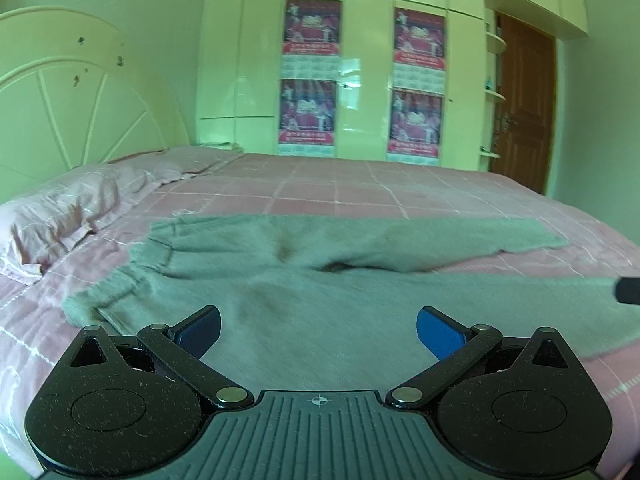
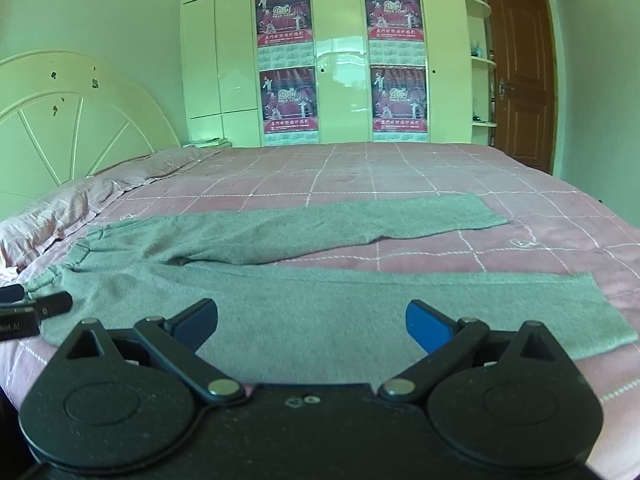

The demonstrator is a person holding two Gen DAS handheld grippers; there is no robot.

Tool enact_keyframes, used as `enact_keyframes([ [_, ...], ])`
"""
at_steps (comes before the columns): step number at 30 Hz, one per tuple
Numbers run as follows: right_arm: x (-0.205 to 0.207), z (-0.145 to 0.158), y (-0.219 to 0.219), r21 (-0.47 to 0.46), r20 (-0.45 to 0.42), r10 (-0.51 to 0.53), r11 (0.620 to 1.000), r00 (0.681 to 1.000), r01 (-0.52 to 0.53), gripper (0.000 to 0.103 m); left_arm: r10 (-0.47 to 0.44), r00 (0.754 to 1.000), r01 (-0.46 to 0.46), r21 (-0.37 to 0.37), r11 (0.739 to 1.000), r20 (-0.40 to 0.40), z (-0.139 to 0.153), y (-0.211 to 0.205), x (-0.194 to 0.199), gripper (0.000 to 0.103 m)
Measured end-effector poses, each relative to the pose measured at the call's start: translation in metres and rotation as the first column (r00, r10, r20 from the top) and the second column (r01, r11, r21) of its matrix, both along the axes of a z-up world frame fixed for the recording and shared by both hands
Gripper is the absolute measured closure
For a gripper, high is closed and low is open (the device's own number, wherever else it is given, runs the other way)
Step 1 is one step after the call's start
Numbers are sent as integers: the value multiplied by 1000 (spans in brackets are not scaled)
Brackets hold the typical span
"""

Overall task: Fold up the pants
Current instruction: 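Grasp the cuff of the left tool's leg while the right tool grasps the other cuff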

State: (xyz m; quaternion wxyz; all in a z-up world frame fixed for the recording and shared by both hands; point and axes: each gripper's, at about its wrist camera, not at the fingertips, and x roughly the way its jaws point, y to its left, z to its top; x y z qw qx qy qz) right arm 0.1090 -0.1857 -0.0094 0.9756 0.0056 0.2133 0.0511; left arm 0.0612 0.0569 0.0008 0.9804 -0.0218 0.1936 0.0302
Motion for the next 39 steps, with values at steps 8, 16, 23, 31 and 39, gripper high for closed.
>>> enact_keyframes([
  [8,78,21,21,27,-15,95,995,995,-94,9,133,985,-131,30,991,-112,6,99,97,0],
  [16,187,35,49,71,-47,175,983,983,-172,15,47,984,-37,61,997,-170,0,204,210,0],
  [23,267,32,76,10,-96,257,966,962,-257,29,33,970,-38,-15,999,-242,-36,272,315,21],
  [31,347,5,99,-114,-211,351,918,912,-380,39,-148,940,114,-127,985,-306,-72,298,375,23],
  [39,415,-29,118,-173,-342,420,851,841,-495,52,-259,918,213,-179,961,-300,-77,295,381,72],
])
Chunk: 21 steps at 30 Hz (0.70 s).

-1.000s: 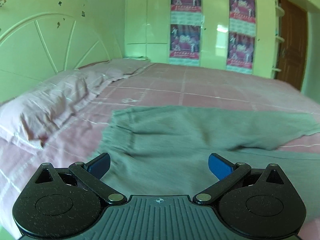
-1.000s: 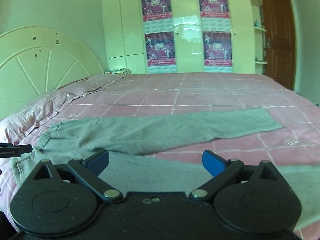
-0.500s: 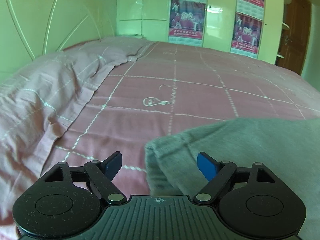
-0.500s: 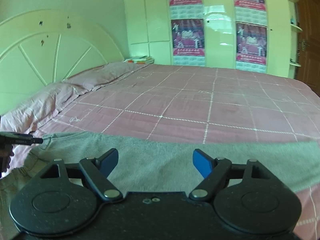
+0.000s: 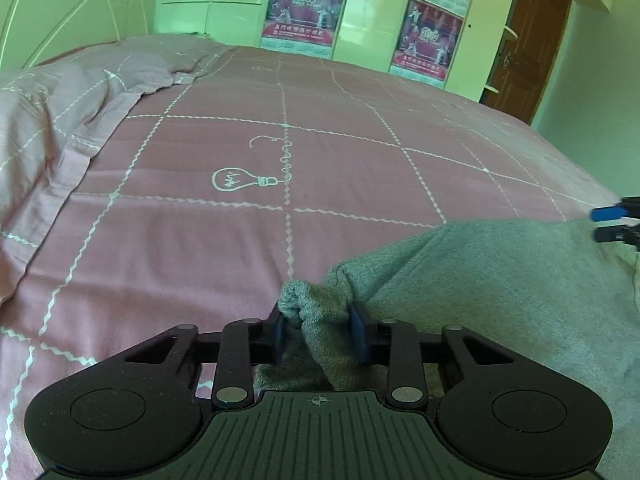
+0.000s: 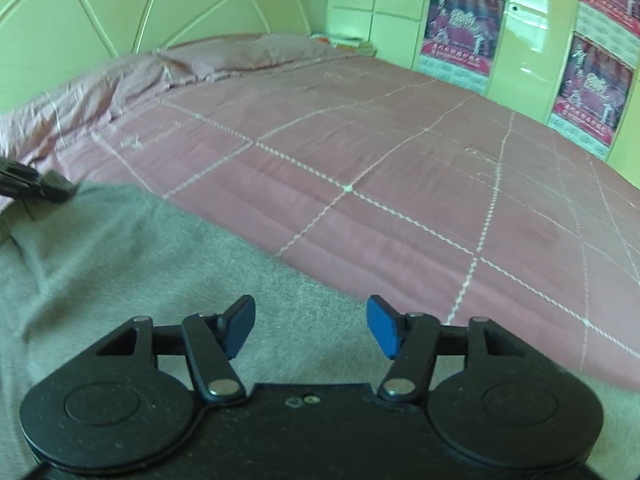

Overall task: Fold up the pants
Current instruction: 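Grasp the cuff of the left tool's leg while the right tool grasps the other cuff, then lift both cuffs and carry them toward the waistband of the sweatpants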

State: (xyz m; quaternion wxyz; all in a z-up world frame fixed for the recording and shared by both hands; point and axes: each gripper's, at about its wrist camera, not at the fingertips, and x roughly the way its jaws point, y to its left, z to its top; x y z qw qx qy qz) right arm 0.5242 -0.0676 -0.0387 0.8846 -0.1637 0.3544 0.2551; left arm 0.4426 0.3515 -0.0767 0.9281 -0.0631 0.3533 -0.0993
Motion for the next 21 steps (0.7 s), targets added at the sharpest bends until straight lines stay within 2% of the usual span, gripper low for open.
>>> enact_keyframes([
  [3,21,-12,5,-22,-37,22,999,999,-23,58,-4,1000,3,-40,999,-8,-4,7,-2,70],
  [8,39,-29,22,-129,-70,100,986,993,-108,56,-18,1000,18,-33,999,-3,-10,9,7,64],
  [10,46,-34,20,-117,-103,98,987,990,-110,57,-3,1000,3,-35,999,0,-13,9,12,64],
  [11,49,-35,20,-106,-116,98,988,988,-110,64,3,1000,-3,-33,999,0,-16,8,14,65],
  [12,49,-34,20,-104,-119,95,989,988,-108,85,4,1000,-4,-18,1000,3,-17,6,15,68],
  [13,49,-32,20,-110,-114,84,989,990,-97,97,-5,1000,5,2,1000,11,-18,1,14,70],
  [14,48,-29,20,-111,-112,79,990,991,-91,103,-15,1000,14,10,1000,15,-17,0,15,77],
  [16,40,-22,19,-123,-87,79,988,993,-90,103,-26,999,24,39,999,43,-11,-4,10,81],
  [18,24,-7,16,-117,-30,88,989,996,-91,103,-45,991,33,97,995,123,0,-9,-3,82],
  [21,-7,23,7,-103,63,111,989,992,-104,103,-74,969,45,127,991,236,24,-9,-27,82],
])
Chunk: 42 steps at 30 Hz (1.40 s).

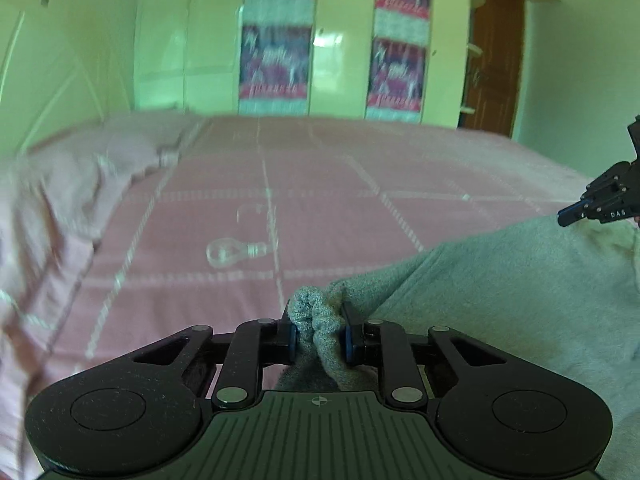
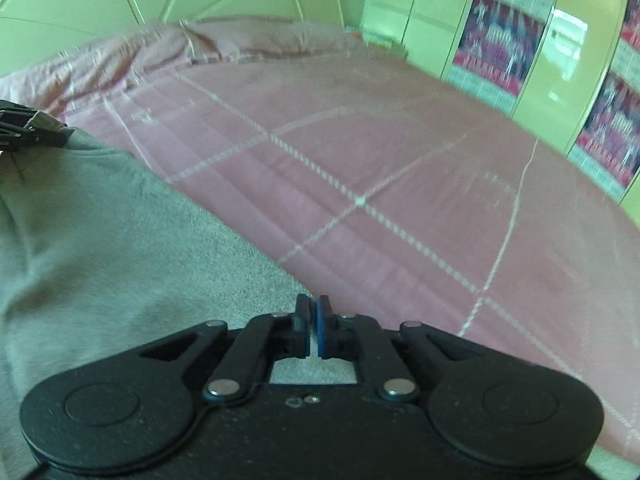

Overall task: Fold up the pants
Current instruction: 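Lift both cuffs and carry them toward the waistband of the sweatpants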

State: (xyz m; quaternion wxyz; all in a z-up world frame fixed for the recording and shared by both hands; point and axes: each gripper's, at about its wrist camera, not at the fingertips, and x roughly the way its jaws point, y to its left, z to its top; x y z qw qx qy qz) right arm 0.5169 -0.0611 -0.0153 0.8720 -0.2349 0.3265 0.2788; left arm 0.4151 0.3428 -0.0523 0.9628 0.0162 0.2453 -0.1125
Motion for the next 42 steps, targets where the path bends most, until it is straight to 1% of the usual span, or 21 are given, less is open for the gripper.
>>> enact_keyframes([
  [2,-27,19,-7,2,57,22,1000,998,-22,103,-28,996,27,8,1000,80,20,1,-22,82],
  [5,-78,41,-17,-10,143,62,998,988,-61,103,-77,982,62,85,994,175,45,-8,-59,82],
  [8,-135,53,-30,-27,212,93,996,973,-89,103,-124,966,90,155,984,225,60,-19,-101,82],
  [11,-187,53,-41,-28,241,97,995,966,-93,103,-148,959,101,194,976,243,66,-33,-148,82],
  [14,-239,33,-45,-81,281,110,993,953,-91,103,-143,962,90,224,970,234,59,-49,-186,77],
  [15,-253,23,-45,-98,291,108,992,950,-83,96,-113,970,63,228,972,215,56,-56,-198,68],
  [16,-266,14,-48,-99,287,97,993,953,-71,91,-83,980,42,220,975,180,52,-61,-209,63],
  [17,-276,8,-50,-82,275,77,995,958,-56,91,-62,985,29,197,980,163,49,-64,-220,55],
  [18,-285,4,-53,-60,259,49,998,965,-35,91,-32,987,4,175,985,156,47,-66,-229,38],
  [20,-299,-1,-61,-4,236,-18,1000,972,19,91,58,991,-76,152,985,119,43,-71,-246,25],
  [24,-314,-2,-75,112,208,-131,988,969,110,90,209,978,-209,48,977,22,37,-73,-272,24],
  [26,-318,-2,-84,174,189,-183,973,965,150,89,284,958,-285,-42,958,-40,33,-71,-287,24],
  [28,-319,-1,-91,235,163,-224,955,961,183,88,310,946,-323,-161,933,-99,30,-69,-299,24],
  [30,-319,-2,-96,277,138,-259,937,956,214,86,323,936,-348,-236,907,-140,27,-71,-312,24],
  [32,-318,-5,-105,335,80,-301,906,950,259,84,325,930,-364,-327,872,-169,21,-74,-321,24],
  [34,-308,-8,-111,378,12,-359,866,933,328,76,321,927,-375,-429,822,-195,14,-78,-329,24],
  [35,-302,-11,-114,402,-36,-385,839,922,366,68,321,923,-383,-477,791,-210,11,-78,-324,24],
  [36,-296,-13,-120,438,-84,-409,804,909,402,66,314,921,-389,-524,758,-229,7,-76,-320,24],
  [39,-274,-24,-141,548,-252,-466,654,848,522,63,305,909,-417,-620,665,-284,-8,-72,-301,24],
  [40,-265,-32,-147,569,-309,-478,600,822,563,62,304,907,-421,-645,637,-292,-12,-70,-292,24],
  [42,-246,-42,-157,574,-388,-506,522,770,632,62,306,900,-435,-672,599,-309,-18,-66,-282,24],
])
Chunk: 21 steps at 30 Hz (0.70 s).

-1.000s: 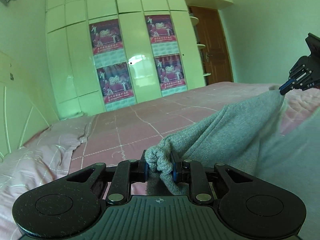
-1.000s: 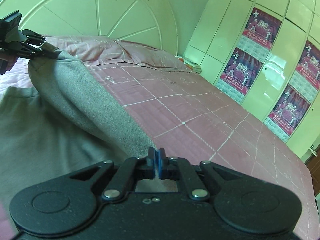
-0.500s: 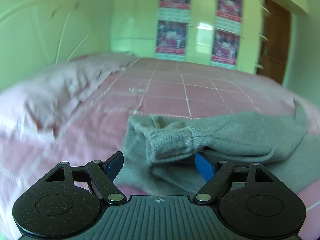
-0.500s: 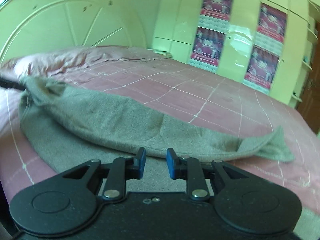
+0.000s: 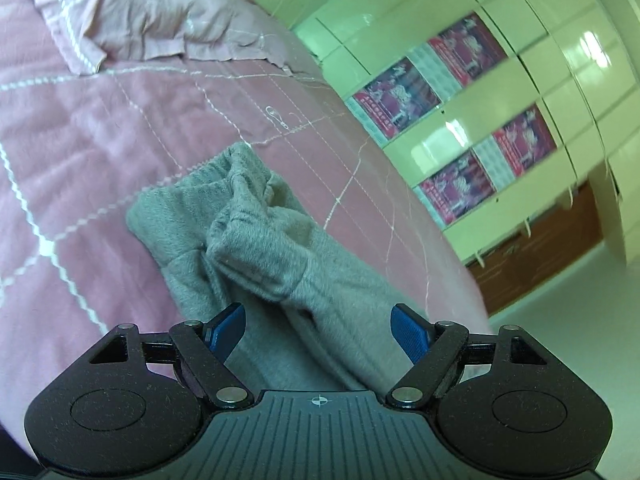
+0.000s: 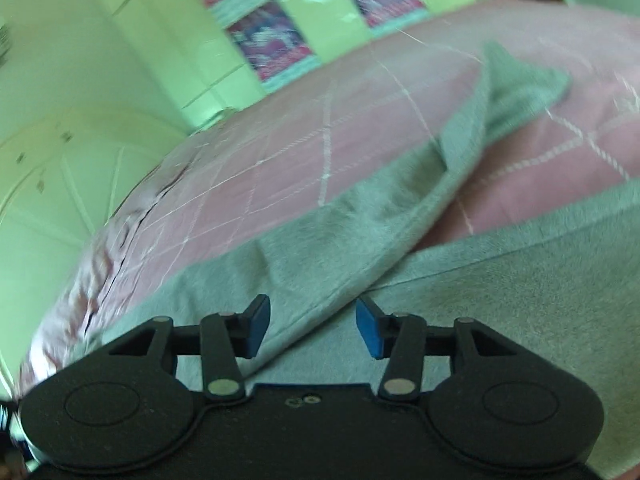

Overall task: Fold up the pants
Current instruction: 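Lift both cuffs and carry them toward the waistband of the sweatpants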

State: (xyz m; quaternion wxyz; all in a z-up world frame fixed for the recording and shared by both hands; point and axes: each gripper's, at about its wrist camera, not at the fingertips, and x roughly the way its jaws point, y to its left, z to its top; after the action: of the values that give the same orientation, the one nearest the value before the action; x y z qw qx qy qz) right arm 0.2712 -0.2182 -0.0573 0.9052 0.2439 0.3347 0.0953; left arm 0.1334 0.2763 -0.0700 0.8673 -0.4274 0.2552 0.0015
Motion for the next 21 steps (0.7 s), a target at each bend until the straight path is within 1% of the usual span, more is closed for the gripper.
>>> enact_keyframes([
  [2,20,-12,-11,67,-53,-63,996,997,66,62,23,1000,-23,-28,999,-13,-4,4,10,24],
  [4,40,-24,-20,108,-121,-110,986,987,123,63,42,998,-43,-36,998,-39,-7,8,19,24],
  [5,46,-28,-22,131,-135,-117,982,984,135,66,39,998,-41,-44,998,-44,-9,11,24,24],
  [6,52,-29,-25,146,-140,-118,980,983,138,90,32,999,-34,-49,998,-42,-10,14,29,32],
  [7,58,-29,-25,142,-146,-103,982,984,124,103,12,998,-14,-45,999,-57,-10,17,38,50],
  [8,61,-23,-22,133,-139,-93,985,986,112,103,-22,997,19,-38,999,-80,-9,21,49,76],
  [9,61,-15,-21,134,-107,-74,987,991,88,103,-49,996,47,-32,998,-72,-6,26,60,76],
  [10,57,-2,-18,123,-57,-56,990,997,62,103,-77,997,76,-23,997,-33,2,31,69,76],
  [11,48,14,-15,109,6,-44,993,999,43,103,-110,994,110,-9,994,27,14,38,77,76],
  [12,35,29,-14,111,70,-32,994,997,25,103,-142,983,145,-15,989,115,28,45,80,76],
  [13,19,47,-14,112,146,-19,994,989,2,103,-169,962,174,-6,985,214,42,54,80,76],
  [14,-2,60,-14,97,216,-8,995,976,-13,103,-187,949,189,15,982,255,51,63,80,76],
  [15,-22,67,-15,78,263,7,997,965,-28,103,-213,940,221,1,975,266,52,72,81,76],
  [16,-44,66,-17,62,287,26,997,958,-46,103,-237,940,246,-5,969,247,48,81,81,76],
  [17,-61,57,-17,42,280,49,997,959,-63,103,-266,951,263,36,964,156,38,86,82,76],
  [18,-72,39,-14,3,236,85,996,968,-89,103,-297,955,294,88,952,25,25,86,86,76],
  [19,-73,12,-10,-26,127,115,993,985,-112,103,-319,939,336,148,930,-127,5,80,89,76],
  [20,-69,-19,-8,-53,-36,100,993,994,-102,103,-340,921,374,184,909,-190,-8,74,88,76],
  [21,-71,-39,-10,-26,-88,72,997,993,-75,103,-348,924,377,219,900,-161,-10,73,82,76],
])
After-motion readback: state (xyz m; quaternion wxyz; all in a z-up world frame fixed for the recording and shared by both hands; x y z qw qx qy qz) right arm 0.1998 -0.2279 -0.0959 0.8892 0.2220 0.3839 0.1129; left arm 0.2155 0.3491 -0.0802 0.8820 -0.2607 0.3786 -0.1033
